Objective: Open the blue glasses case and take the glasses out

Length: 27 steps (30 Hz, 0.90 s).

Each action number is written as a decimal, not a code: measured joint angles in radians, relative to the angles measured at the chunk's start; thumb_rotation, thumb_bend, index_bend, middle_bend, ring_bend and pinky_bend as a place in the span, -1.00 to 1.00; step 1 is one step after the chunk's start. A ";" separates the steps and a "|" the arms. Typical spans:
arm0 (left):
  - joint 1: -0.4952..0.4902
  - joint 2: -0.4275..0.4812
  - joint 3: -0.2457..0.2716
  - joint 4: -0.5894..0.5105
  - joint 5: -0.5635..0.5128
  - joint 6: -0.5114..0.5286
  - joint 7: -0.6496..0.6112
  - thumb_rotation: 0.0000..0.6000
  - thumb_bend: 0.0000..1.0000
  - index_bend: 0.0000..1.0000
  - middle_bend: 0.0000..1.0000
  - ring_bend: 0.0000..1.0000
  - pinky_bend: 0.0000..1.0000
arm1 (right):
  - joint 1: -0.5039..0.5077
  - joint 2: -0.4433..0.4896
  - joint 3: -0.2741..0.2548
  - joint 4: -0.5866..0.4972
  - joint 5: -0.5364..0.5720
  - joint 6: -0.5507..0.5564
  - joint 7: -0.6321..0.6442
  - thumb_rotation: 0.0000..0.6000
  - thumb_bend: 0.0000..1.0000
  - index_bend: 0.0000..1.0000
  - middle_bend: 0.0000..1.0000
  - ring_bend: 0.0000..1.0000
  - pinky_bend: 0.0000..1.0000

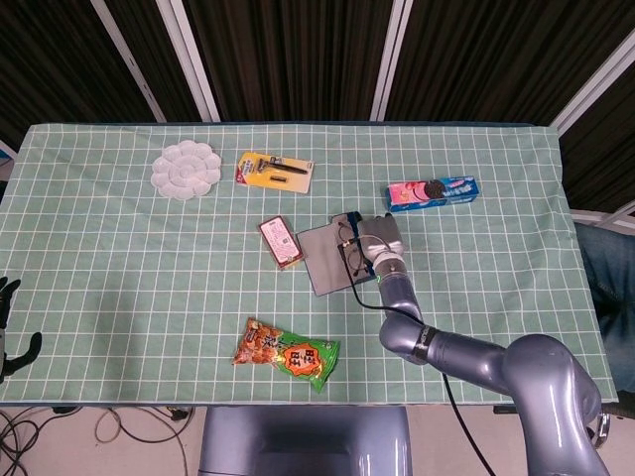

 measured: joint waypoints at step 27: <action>0.002 -0.001 0.001 -0.004 0.001 0.007 0.006 1.00 -0.22 -0.86 -1.00 -1.00 -1.00 | -0.055 0.081 0.034 -0.291 -0.098 0.217 0.066 1.00 -0.69 -0.99 -0.77 -0.91 -0.66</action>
